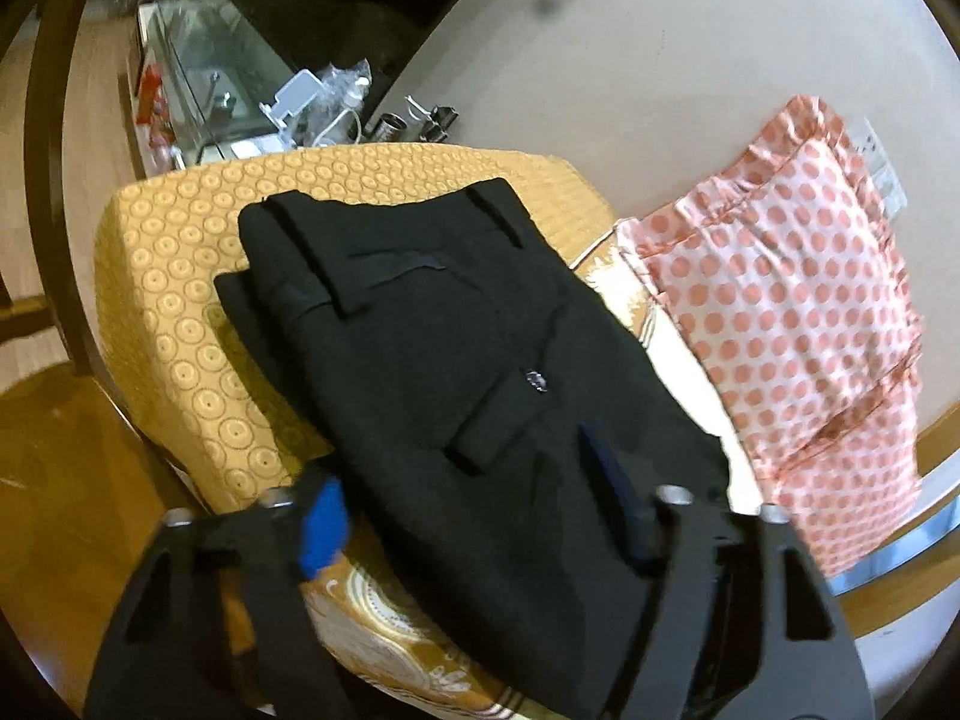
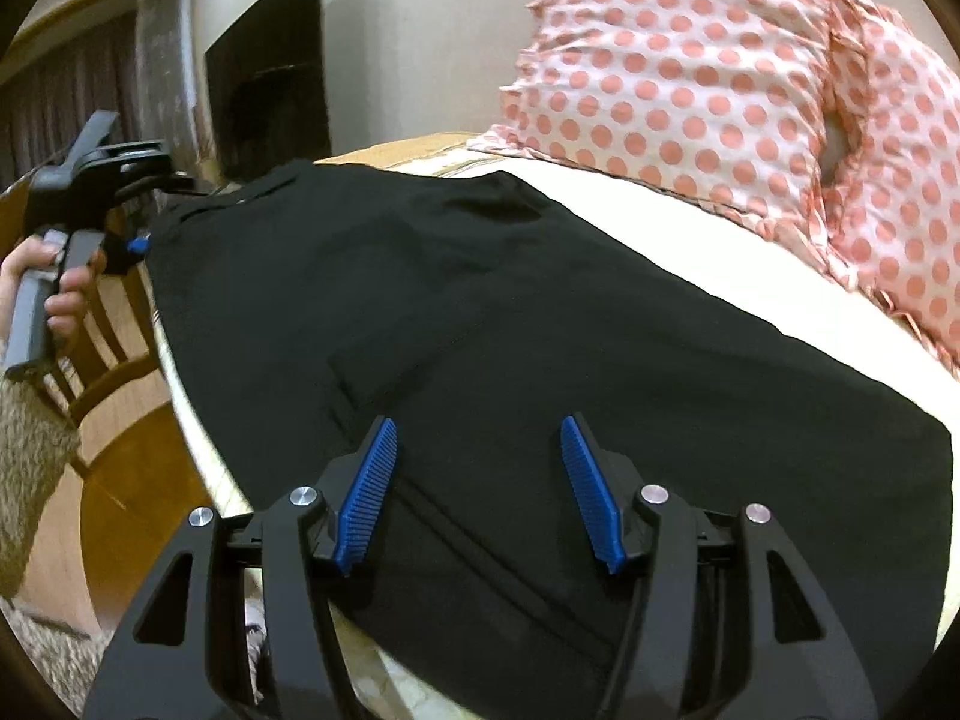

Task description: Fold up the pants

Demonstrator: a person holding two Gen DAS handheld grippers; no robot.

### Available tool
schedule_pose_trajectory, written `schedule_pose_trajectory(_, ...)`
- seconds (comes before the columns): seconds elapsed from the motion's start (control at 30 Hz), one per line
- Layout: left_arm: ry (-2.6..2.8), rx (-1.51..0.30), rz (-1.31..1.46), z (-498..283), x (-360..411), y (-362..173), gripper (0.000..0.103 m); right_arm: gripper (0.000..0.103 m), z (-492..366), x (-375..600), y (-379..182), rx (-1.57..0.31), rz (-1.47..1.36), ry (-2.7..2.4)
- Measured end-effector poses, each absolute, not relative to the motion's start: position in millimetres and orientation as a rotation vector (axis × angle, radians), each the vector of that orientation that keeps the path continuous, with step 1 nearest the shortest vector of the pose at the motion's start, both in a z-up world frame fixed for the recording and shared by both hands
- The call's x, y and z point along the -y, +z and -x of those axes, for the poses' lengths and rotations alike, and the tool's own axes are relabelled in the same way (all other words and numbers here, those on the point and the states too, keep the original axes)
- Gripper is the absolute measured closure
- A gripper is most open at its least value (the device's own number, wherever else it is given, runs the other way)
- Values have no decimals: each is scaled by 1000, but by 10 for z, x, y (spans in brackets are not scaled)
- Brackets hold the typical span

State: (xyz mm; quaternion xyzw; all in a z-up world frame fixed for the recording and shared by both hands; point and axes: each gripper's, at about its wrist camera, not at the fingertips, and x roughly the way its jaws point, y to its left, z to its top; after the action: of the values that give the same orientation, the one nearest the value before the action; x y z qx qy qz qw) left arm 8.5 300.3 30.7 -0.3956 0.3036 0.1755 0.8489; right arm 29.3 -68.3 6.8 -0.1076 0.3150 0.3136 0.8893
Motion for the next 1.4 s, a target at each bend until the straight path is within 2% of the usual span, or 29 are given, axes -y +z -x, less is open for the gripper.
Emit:
schedule_pose_trajectory(0.03,385,-645,815,-85,-2999,318,66,36,-283,734,81,-652,200,655)
schedule_pose_trajectory(0.1,396,-655,776,-104,-2982,362,75,31,-268,884,111,-645,144,646)
schedule_pose_trajectory(0.23,407,-632,606,-161,-2745,638,87,30,-269,1338,167,-637,19,569)
schedule_pose_trajectory(0.5,268,-550,247,-481,-1613,1410,89,29,-158,2297,282,-568,-170,373)
schedule_pose_trajectory(0.7,-45,-487,-28,-681,-65,1755,89,29,-9,2944,191,-552,-330,236)
schedule_pose_trajectory(0.83,-333,-516,-249,-550,1151,1398,89,29,108,3215,97,-551,-387,161)
schedule_pose_trajectory(0.93,-439,-633,-432,-439,1734,769,89,29,162,3352,21,-566,-407,121)
schedule_pose_trajectory(1.03,-486,-750,-445,-450,1829,391,89,29,193,3456,-34,-575,-422,95)
schedule_pose_trajectory(1.23,-484,-742,-358,-427,1695,548,90,28,161,3444,-35,-564,-426,99)
schedule_pose_trajectory(1.4,-531,-701,-404,-199,1703,600,90,28,186,3407,27,-542,-404,91)
